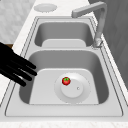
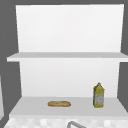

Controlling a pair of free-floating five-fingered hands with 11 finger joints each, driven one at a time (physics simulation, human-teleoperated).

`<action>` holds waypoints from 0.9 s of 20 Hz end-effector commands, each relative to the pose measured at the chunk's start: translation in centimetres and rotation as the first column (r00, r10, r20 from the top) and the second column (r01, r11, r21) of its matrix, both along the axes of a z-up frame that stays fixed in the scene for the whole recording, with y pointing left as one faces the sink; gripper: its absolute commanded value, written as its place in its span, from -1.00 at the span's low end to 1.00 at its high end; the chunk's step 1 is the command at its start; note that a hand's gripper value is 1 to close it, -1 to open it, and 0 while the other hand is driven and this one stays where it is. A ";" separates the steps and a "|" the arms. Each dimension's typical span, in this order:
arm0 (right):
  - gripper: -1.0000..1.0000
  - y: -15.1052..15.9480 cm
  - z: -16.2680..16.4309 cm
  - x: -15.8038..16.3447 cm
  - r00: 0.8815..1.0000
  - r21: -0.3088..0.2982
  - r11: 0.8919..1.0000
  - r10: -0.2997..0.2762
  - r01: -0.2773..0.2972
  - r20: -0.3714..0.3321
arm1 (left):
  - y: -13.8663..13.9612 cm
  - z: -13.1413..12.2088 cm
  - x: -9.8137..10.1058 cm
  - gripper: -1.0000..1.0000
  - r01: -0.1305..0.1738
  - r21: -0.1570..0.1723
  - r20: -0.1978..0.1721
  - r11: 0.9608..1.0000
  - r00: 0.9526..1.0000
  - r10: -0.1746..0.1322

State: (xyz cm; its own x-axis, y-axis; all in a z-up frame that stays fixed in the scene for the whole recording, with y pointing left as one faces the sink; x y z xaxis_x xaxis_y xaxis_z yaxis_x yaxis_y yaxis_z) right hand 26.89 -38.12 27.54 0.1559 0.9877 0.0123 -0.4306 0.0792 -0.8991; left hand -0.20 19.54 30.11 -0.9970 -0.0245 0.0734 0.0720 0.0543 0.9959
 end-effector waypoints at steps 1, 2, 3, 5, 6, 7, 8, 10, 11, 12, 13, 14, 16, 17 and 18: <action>-1.00 0.6 2.7 -1.8 0.998 0.001 0.998 -0.055 0.055 0.037 | 0.0 0.0 0.0 0.00 0.000 0.000 0.000 1.000 1.000 0.000; -1.00 0.8 3.5 -2.3 0.998 -0.001 0.998 -0.057 0.057 0.041 | 0.0 0.0 0.0 0.00 0.000 0.000 0.000 1.000 1.000 0.000; -1.00 1.0 4.3 -2.8 0.997 0.000 0.998 -0.060 0.060 0.042 | 0.0 0.0 0.0 0.00 0.000 0.000 0.000 1.000 1.000 0.000; -1.00 1.2 5.8 -3.8 0.997 0.002 0.998 -0.064 0.064 0.042 | 0.0 0.0 0.0 0.00 0.000 0.000 0.000 1.000 1.000 0.000; -1.00 1.3 6.6 -4.4 0.997 0.001 0.998 -0.065 0.065 0.045 | 0.0 0.0 0.0 0.00 0.000 0.000 0.000 1.000 1.000 0.000; -1.00 1.5 7.3 -4.9 0.997 0.001 0.998 -0.067 0.067 0.046 | 0.0 0.0 0.0 0.00 0.000 0.000 0.000 1.000 1.000 0.000; -1.00 1.6 8.1 -5.4 0.996 0.000 0.998 -0.070 0.070 0.047 | 0.0 0.0 0.0 0.00 0.000 0.000 0.000 1.000 1.000 0.000; -1.00 2.0 9.6 -6.4 0.996 -0.008 0.997 -0.077 0.078 0.052 | 0.0 0.0 0.0 0.00 0.000 0.000 0.000 1.000 1.000 0.000; -1.00 2.2 10.3 -6.9 0.995 -0.015 0.997 -0.081 0.082 0.054 | 0.0 0.0 0.0 0.00 0.000 0.000 0.000 1.000 1.000 0.000; -1.00 2.2 11.1 -7.3 0.995 -0.017 0.996 -0.085 0.086 0.060 | 0.0 0.0 0.0 0.00 0.000 0.000 0.000 1.000 1.000 0.000; -1.00 2.3 11.8 -7.8 0.994 -0.019 0.996 -0.089 0.090 0.062 | 0.0 0.0 0.0 0.00 0.000 0.000 0.000 1.000 1.000 0.000; -1.00 2.5 12.5 -8.3 0.994 -0.021 0.995 -0.091 0.093 0.065 | 0.0 0.0 0.0 0.00 0.000 0.000 0.000 1.000 1.000 0.000; -1.00 3.0 14.0 -9.3 0.993 -0.028 0.995 -0.091 0.093 0.070 | 0.0 0.0 0.0 0.00 0.000 0.000 0.000 1.000 1.000 0.000; -1.00 3.3 14.7 -9.8 0.993 -0.030 0.995 -0.094 0.096 0.073 | 0.0 0.0 0.0 0.00 0.000 0.000 0.000 1.000 1.000 0.000; -1.00 3.7 15.4 -10.3 0.993 -0.031 0.995 -0.096 0.098 0.070 | 0.0 0.0 0.0 0.00 0.000 0.000 0.000 1.000 1.000 0.000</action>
State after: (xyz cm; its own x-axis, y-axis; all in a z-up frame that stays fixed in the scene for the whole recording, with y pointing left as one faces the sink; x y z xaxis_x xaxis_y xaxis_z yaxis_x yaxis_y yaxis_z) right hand 17.96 -35.33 40.96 0.2204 0.9753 -0.0177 -0.3862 0.0706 -0.9197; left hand -0.20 19.54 30.11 -0.9970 -0.0245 0.0734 0.0720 0.0543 0.9959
